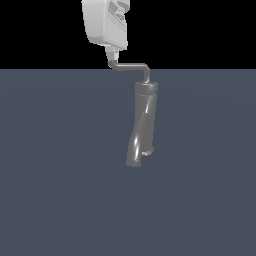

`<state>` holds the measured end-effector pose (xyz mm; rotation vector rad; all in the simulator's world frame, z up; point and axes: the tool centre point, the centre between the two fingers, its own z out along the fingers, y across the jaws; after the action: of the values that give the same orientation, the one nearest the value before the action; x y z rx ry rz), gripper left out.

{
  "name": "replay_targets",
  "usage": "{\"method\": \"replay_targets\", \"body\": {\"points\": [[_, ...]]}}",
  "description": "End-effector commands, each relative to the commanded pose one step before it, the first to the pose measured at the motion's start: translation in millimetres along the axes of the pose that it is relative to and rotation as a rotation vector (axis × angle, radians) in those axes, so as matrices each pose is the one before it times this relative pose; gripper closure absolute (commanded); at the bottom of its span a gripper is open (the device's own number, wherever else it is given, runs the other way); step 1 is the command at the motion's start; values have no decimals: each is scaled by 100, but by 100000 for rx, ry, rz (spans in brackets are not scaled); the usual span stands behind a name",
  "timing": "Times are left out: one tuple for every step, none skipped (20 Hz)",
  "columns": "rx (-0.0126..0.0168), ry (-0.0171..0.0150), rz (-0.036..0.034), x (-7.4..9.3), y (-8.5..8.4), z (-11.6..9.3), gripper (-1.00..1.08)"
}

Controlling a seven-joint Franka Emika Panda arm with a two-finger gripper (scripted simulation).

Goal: Turn on the faucet by rotating a designated handle.

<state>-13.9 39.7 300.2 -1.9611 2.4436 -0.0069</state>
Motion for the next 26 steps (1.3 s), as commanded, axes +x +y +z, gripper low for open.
{"method": "replay_targets", "body": {"points": [[-417, 267, 485, 857, 778, -7, 108], [0, 0, 0, 215, 278, -12, 108], [-56, 11, -39, 193, 268, 18, 108], [0, 0, 0, 217, 280, -12, 108], [-55, 11, -40, 195, 271, 18, 108], [0, 0, 0, 219, 283, -12, 108], [0, 0, 0, 220, 284, -12, 108], [-78, 16, -56, 188, 269, 29, 108], [0, 0, 0, 222, 286, -12, 108], [0, 0, 0, 223, 287, -13, 108], [-55, 12, -40, 200, 277, 16, 108], [0, 0, 0, 225, 289, -13, 108], [-55, 12, -41, 202, 279, 15, 108], [0, 0, 0, 226, 291, -13, 108], [0, 0, 0, 227, 292, -13, 108], [-76, 19, -58, 195, 277, 25, 108], [0, 0, 0, 230, 294, -14, 108], [0, 0, 0, 231, 294, -15, 108], [-52, 18, -41, 208, 284, 11, 108], [0, 0, 0, 0, 0, 0, 108], [333, -123, -795, -675, -340, -4, 108], [-29, 7, 62, 573, 48, 3, 108], [0, 0, 0, 549, 64, -12, 108], [-41, 10, 88, 592, 42, 9, 108], [-29, 8, 62, 584, 49, 3, 108], [0, 0, 0, 561, 63, -12, 108]]}}
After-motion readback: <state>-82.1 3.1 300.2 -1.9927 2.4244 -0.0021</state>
